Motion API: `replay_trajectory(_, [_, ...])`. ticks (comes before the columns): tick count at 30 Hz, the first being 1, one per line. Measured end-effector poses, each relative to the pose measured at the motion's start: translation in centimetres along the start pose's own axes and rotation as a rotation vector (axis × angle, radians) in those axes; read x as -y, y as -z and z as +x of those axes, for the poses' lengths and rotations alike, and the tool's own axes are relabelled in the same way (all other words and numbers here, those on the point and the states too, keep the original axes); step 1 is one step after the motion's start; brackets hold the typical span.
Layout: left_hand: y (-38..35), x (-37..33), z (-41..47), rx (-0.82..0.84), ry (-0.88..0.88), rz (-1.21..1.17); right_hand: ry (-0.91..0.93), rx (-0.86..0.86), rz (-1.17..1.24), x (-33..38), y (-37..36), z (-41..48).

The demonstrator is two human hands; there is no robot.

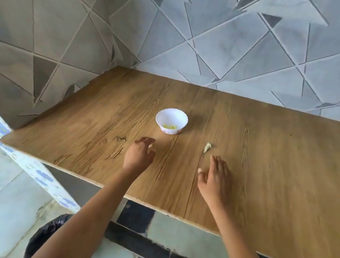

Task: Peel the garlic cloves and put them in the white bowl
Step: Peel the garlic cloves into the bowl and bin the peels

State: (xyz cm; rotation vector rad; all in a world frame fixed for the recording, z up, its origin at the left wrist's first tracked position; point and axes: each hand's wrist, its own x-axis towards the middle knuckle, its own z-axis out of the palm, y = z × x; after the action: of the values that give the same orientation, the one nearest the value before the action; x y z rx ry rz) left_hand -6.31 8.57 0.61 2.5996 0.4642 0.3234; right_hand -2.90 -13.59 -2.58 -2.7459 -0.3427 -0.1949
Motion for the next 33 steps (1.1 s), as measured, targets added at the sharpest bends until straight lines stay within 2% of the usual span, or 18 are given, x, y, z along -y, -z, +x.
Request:
replay_trajectory(3, [-0.8, -0.1, 2.1, 0.058, 0.046, 0.083, -0.046, 0.094, -0.124, -1.2, -0.5, 0.7])
replay_trajectory(9, [-1.3, 0.1, 4.8, 0.126, 0.021, 0.197, -0.057, 0.102, -0.169, -1.3, -1.3, 1.4])
replay_trajectory(12, [-0.5, -0.2, 5.8, 0.071, 0.007, 0.025, -0.06, 0.116, -0.165, -1.5, -1.9, 1.2])
replay_trajectory(14, [0.4, -1.4, 7.4, -0.047, -0.1, -0.11, -0.061, 0.121, -0.173, -1.5, -2.3, 1.0])
replay_trajectory(16, [1.0, -2.8, 9.7, -0.074, -0.186, -0.183, -0.057, 0.123, -0.165, -1.5, -2.5, 1.1])
replay_trajectory(18, [0.6, -4.0, 12.7, 0.03, -0.182, -0.094, -0.062, 0.139, -0.164, -1.4, -2.4, 1.4])
replay_trajectory(22, [-1.6, -4.4, 15.9, 0.342, -0.096, 0.297, -0.077, 0.156, -0.174, -1.3, -2.0, 1.4])
replay_trajectory(24, [-2.3, -4.3, 16.3, 0.379, -0.1, 0.337, -0.082, 0.154, -0.156, -1.1, -2.0, 1.2])
replay_trajectory(27, [-2.0, -5.0, 16.4, 0.289, -0.106, 0.221, -0.122, 0.123, -0.122, -1.2, -1.9, 1.2])
replay_trajectory(30, [-1.1, -6.1, 13.9, 0.173, -0.283, 0.01, -0.117, 0.117, -0.106, -1.2, -2.1, 1.1])
replay_trajectory(33, [-2.0, -7.7, 10.2, 0.321, -0.411, -0.15, -0.116, 0.11, -0.047, -0.4, -2.6, 1.1])
